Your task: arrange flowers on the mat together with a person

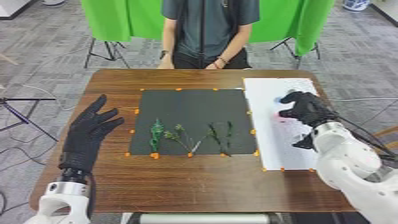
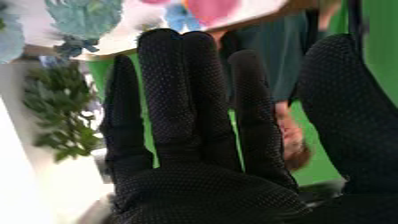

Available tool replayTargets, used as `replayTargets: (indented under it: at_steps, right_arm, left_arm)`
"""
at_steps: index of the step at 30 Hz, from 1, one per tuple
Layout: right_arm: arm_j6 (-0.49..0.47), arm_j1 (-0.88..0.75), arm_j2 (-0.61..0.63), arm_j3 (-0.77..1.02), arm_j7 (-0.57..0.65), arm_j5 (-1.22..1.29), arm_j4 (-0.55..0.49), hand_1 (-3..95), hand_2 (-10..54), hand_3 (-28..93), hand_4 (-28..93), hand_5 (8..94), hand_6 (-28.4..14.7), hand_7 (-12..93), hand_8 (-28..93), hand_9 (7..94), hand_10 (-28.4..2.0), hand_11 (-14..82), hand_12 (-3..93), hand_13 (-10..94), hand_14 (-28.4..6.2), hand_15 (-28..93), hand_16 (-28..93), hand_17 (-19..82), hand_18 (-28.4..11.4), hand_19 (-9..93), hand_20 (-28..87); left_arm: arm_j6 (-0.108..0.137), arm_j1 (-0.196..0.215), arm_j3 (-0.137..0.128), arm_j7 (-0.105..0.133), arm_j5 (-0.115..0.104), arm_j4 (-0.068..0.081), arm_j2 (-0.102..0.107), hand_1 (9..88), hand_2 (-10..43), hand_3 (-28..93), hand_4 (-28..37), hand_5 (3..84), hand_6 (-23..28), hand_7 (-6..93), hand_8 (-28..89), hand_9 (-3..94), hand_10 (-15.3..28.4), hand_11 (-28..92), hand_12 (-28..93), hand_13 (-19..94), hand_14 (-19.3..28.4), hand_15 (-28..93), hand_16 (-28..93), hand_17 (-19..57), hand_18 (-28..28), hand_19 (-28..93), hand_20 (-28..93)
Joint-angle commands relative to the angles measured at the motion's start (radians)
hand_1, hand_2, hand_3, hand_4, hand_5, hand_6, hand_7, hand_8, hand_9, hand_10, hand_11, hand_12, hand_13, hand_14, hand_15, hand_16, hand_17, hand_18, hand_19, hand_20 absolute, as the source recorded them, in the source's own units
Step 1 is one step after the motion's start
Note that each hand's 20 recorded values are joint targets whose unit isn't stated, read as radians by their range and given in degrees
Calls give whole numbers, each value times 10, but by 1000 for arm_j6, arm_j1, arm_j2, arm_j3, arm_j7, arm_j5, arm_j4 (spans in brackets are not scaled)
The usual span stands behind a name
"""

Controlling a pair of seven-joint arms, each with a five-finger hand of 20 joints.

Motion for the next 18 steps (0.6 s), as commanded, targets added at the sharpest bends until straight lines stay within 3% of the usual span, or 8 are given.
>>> replayTargets:
  at_steps: [1, 10, 12, 16, 18]
  right_arm:
    - [-38, 109, -1, -140, 29, -137, 83, 334, -88, 782, -242, 512, 35, 204, -144, 594, -138, 397, 170, 582, -129, 608, 123, 181, -272, 642, 198]
    - [42, 173, -1, -266, 40, -257, 158, 374, -95, 775, -255, 602, 44, 216, -152, 665, -122, 371, 170, 627, -109, 573, 137, 193, -267, 632, 198]
    - [84, 193, 4, -307, 44, -270, 170, 427, -95, 732, -273, 665, 45, 218, -82, 712, -107, 343, 193, 659, -96, 553, 159, 208, -260, 633, 208]
    - [145, 205, 5, -345, 44, -313, 186, 529, -95, 656, -280, 788, 56, 215, -23, 860, -66, 183, 317, 744, -60, 519, 237, 241, -230, 647, 237]
    - [158, 210, 6, -356, 46, -328, 189, 552, -95, 636, -282, 825, 65, 207, -17, 918, -40, 176, 320, 784, -42, 531, 242, 249, -202, 663, 250]
  left_arm:
    - [3, -3, 4, 6, -6, 3, 0, 229, 53, 792, -283, 343, 42, 100, -90, 368, 180, 224, 86, 303, 264, 436, -73, -81, 244, 497, 155]
    - [0, -8, 2, 5, -5, 3, 0, 229, 53, 790, -283, 342, 42, 101, -90, 367, 180, 222, 86, 301, 264, 434, -71, -81, 242, 495, 154]
    - [1, -7, 2, 5, -5, 3, 1, 229, 53, 790, -283, 342, 42, 101, -90, 367, 180, 222, 86, 300, 264, 434, -71, -81, 242, 496, 154]
    - [5, -7, 3, 10, -7, 2, 3, 229, 53, 790, -283, 342, 42, 100, -90, 367, 179, 224, 87, 299, 264, 434, -71, -81, 243, 496, 154]
    - [8, -7, 3, 12, -11, 1, 7, 230, 53, 789, -283, 342, 43, 101, -90, 367, 179, 224, 87, 299, 265, 434, -71, -81, 243, 496, 154]
